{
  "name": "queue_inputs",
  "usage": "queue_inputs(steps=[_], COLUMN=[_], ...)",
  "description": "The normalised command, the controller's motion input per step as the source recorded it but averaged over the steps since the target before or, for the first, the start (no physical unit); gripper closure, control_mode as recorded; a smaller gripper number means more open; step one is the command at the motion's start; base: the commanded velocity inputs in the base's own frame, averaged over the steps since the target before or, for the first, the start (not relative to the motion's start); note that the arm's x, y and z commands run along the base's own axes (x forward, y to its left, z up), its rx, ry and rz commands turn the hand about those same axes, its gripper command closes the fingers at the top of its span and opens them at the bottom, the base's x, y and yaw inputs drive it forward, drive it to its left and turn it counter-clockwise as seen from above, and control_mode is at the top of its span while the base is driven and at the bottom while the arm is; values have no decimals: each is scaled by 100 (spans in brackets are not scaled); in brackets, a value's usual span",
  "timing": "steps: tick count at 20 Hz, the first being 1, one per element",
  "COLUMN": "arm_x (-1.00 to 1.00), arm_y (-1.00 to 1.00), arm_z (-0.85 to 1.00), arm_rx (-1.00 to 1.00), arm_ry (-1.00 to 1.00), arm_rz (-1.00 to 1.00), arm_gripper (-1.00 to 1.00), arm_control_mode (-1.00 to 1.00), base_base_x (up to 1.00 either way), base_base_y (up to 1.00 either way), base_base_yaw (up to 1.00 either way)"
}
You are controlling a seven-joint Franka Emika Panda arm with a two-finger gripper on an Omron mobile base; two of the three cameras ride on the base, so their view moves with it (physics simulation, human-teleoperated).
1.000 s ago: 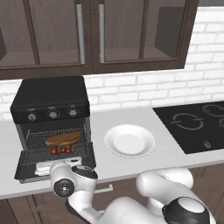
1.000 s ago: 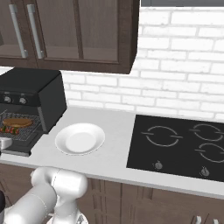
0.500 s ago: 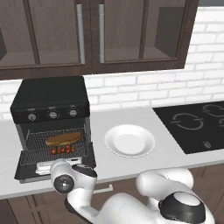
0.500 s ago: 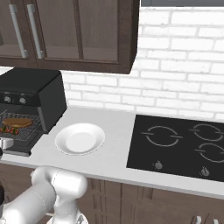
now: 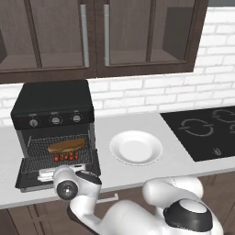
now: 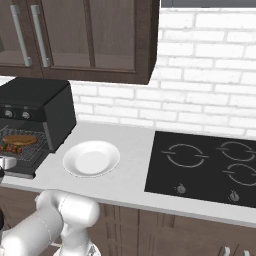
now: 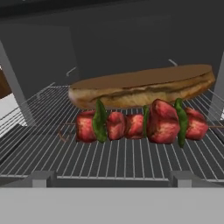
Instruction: Pick up the kebab skewer and baguette bread, and place them inside the toaster oven. Close the toaster oven door and start by setting the timer.
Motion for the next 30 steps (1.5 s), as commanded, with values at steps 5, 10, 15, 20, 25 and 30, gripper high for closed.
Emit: queue_inputs(steps=[5,10,15,20,25,30], arm_x=[0,9,11,13,18,26], arm_y=[0,0,0,0,0,0], arm_z=[-8,-2,0,0,0,0], arm_rx=[0,0,0,0,0,0], arm_ry=[3,0,0,0,0,0], arm_rz=[0,0,0,0,0,0], arm_gripper=[-100,-100,-100,-100,-100,-100], arm_control_mode=[-100,-100,-100,-100,-100,-100], base_base_x=[0,0,0,0,0,0], base_base_y=[0,0,0,0,0,0], base_base_yaw=[0,0,0,0,0,0])
